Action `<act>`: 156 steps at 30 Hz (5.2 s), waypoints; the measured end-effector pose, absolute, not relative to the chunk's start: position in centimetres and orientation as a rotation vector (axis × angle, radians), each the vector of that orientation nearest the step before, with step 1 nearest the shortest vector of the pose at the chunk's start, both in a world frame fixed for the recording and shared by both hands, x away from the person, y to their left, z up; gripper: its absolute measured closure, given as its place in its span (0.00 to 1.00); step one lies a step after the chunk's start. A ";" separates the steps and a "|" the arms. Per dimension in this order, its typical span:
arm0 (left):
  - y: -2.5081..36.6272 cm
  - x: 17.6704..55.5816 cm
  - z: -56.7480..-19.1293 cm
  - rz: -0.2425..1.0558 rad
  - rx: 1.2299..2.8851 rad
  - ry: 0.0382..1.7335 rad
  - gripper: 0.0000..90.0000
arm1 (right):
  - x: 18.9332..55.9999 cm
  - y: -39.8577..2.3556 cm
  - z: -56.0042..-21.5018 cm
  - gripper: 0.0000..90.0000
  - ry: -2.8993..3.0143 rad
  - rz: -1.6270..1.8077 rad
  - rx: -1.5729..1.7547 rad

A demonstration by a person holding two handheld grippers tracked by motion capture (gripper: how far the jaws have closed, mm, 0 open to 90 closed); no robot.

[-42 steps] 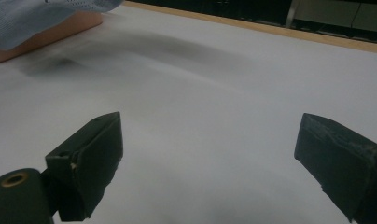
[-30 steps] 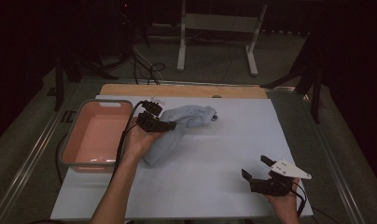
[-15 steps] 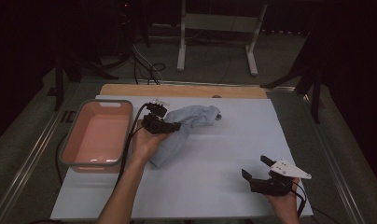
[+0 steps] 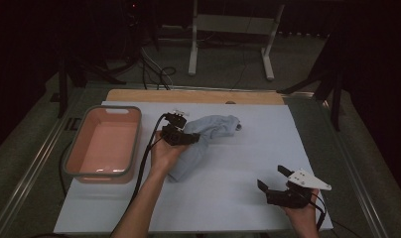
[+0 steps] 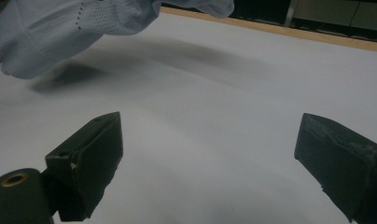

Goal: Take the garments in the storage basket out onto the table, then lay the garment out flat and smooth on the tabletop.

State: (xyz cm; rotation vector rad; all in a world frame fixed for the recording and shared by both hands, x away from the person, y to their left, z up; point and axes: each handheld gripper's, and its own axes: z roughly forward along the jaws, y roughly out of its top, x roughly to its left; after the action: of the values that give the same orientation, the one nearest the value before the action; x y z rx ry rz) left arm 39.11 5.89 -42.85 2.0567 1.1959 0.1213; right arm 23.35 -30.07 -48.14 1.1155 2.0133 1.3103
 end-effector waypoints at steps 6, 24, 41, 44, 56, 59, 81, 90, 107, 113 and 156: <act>5.0 39.1 -43.2 0.119 2.064 1.201 0.65 | 23.4 -30.1 -48.2 0.08 2.015 1.311 1.114; 3.4 39.2 -43.8 0.115 2.037 1.240 0.65 | 23.4 -30.1 -48.2 0.08 2.018 1.308 1.113; 1.9 39.2 -43.9 0.141 1.965 1.332 0.65 | 23.4 -30.1 -48.2 0.08 2.016 1.310 1.117; 1.9 39.3 -44.2 0.159 1.951 1.365 0.65 | 23.4 -30.1 -48.2 0.08 2.014 1.311 1.117; 2.1 39.5 -46.1 0.160 1.917 1.486 0.57 | 23.4 -30.1 -48.2 0.08 2.015 1.310 1.116; 2.3 39.7 -46.7 0.113 1.890 1.473 0.36 | 23.3 -30.2 -48.2 0.08 2.015 1.310 1.117; 5.5 38.6 -44.3 0.202 1.831 1.219 0.00 | 23.3 -30.1 -48.2 0.08 2.019 1.307 1.126; 6.5 37.7 -43.7 0.238 1.893 1.136 0.00 | 23.2 -30.1 -48.3 0.08 2.021 1.300 1.126; 8.4 36.8 -43.6 0.267 1.954 1.051 0.00 | 23.1 -30.4 -48.3 0.08 2.016 1.286 1.137; 9.1 36.5 -43.4 0.260 1.963 1.027 0.00 | 23.0 -30.3 -48.3 0.08 2.017 1.283 1.134; 13.2 32.3 -44.8 0.299 1.901 0.942 0.00 | 25.2 -26.5 -46.2 0.09 2.088 1.274 1.096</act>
State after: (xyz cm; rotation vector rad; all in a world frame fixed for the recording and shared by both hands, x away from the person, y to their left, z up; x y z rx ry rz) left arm 32.29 13.20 -44.83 1.9008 0.9417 0.2995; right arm 25.17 -26.47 -46.24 1.0961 2.0883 1.2741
